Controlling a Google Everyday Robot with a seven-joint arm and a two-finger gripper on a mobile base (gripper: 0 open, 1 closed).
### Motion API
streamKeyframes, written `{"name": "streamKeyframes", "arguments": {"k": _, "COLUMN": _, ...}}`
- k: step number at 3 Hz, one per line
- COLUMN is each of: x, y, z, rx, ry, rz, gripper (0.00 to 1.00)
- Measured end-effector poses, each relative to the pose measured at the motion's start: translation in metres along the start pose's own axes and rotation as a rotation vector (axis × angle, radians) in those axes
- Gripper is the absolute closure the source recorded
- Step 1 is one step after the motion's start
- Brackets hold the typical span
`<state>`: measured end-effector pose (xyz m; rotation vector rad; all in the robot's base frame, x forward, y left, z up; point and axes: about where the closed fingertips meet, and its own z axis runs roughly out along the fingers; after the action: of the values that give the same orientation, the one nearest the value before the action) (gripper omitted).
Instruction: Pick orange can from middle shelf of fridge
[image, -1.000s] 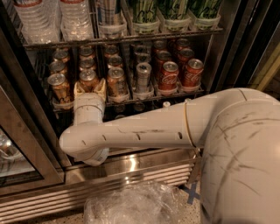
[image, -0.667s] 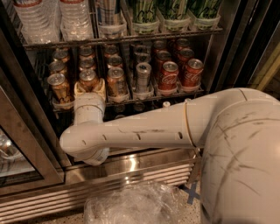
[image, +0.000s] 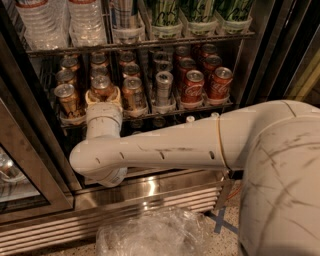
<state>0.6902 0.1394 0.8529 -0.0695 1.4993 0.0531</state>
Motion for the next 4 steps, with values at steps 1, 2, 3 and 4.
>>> {"name": "streamKeyframes", "arguments": {"k": 1, "x": -0.032, "y": -0.004, "z": -0.009, "rx": -0.018, "ry": -0.047, "rz": 0.009, "gripper": 1.0}}
{"name": "streamKeyframes", "arguments": {"k": 2, "x": -0.042, "y": 0.01, "z": -0.032, "rx": -0.117, "ry": -0.048, "rz": 0.049, "gripper": 1.0}}
{"name": "streamKeyframes", "arguments": {"k": 3, "x": -0.035, "y": 0.027, "z": -0.076, "rx": -0.285, "ry": -0.007, "rz": 0.098, "gripper": 1.0}}
{"name": "streamKeyframes", "arguments": {"k": 4, "x": -0.028, "y": 0.034, "z": -0.123, "rx": -0.434, "ry": 0.053, "rz": 0.134, "gripper": 1.0}}
